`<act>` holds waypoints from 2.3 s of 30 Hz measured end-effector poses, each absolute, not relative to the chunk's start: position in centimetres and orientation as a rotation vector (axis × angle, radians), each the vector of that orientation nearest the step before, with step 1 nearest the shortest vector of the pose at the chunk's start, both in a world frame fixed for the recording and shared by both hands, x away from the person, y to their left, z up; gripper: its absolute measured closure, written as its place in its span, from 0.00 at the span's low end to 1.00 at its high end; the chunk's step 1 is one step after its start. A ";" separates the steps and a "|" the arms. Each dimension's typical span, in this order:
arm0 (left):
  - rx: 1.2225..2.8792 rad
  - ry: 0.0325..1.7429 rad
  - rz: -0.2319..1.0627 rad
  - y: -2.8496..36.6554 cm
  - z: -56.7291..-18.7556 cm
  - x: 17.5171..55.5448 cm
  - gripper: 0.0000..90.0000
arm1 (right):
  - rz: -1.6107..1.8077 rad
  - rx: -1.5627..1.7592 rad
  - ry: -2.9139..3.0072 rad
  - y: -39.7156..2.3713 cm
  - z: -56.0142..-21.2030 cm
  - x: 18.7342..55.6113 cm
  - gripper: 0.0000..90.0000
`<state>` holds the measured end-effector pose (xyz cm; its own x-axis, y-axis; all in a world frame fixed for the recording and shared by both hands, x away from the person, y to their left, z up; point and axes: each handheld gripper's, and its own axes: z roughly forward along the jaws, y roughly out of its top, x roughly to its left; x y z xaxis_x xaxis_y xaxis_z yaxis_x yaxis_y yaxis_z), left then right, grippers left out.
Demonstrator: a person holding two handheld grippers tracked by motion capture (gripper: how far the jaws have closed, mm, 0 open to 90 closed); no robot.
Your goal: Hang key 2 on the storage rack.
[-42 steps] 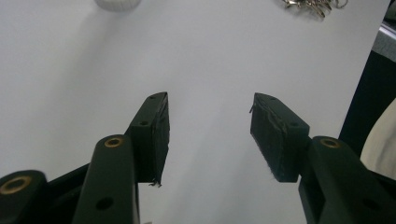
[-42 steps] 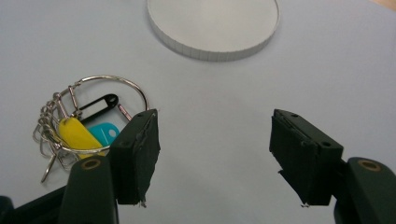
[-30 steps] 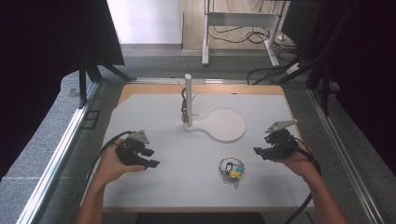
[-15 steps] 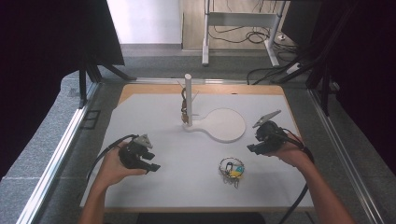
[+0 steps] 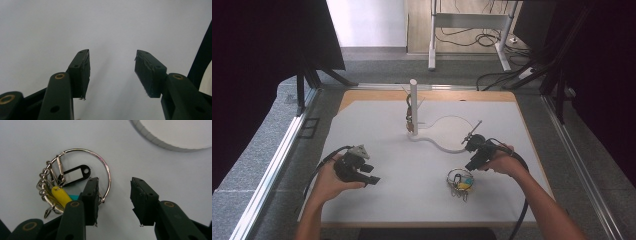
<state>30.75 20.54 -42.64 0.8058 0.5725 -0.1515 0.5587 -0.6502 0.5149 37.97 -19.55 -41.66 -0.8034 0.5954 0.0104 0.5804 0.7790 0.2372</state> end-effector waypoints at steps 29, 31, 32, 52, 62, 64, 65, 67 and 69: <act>2.443 0.812 0.014 20.2 -43.2 30.5 0.52 | 0.088 1.077 2.941 -17.5 -45.6 38.6 0.81; 2.447 0.808 0.013 20.2 -43.2 30.5 0.52 | 0.093 1.105 2.934 -17.6 -45.6 38.7 0.86; 2.447 0.812 0.009 20.1 -43.2 30.5 0.52 | 0.094 1.124 2.930 -17.7 -45.6 38.8 0.89; 2.451 0.808 0.024 20.3 -43.2 30.5 0.52 | 0.136 1.129 2.996 -17.4 -41.4 38.8 0.97; 2.446 0.807 0.022 20.3 -43.3 30.5 0.52 | 0.233 1.118 2.997 -18.2 -38.0 39.0 0.97; 2.445 0.806 0.022 20.3 -43.2 30.5 0.52 | 0.252 1.116 3.002 -18.3 -37.7 39.1 0.97; 2.445 0.806 0.021 20.3 -43.2 30.5 0.52 | 0.252 1.116 3.002 -18.3 -37.7 39.1 0.97; 2.443 0.805 0.020 20.3 -43.3 30.5 0.52 | 0.268 1.114 3.007 -18.4 -37.3 39.1 0.98; 2.445 0.804 0.020 20.2 -43.3 30.5 0.52 | 0.290 1.117 3.009 -18.5 -36.9 39.2 0.98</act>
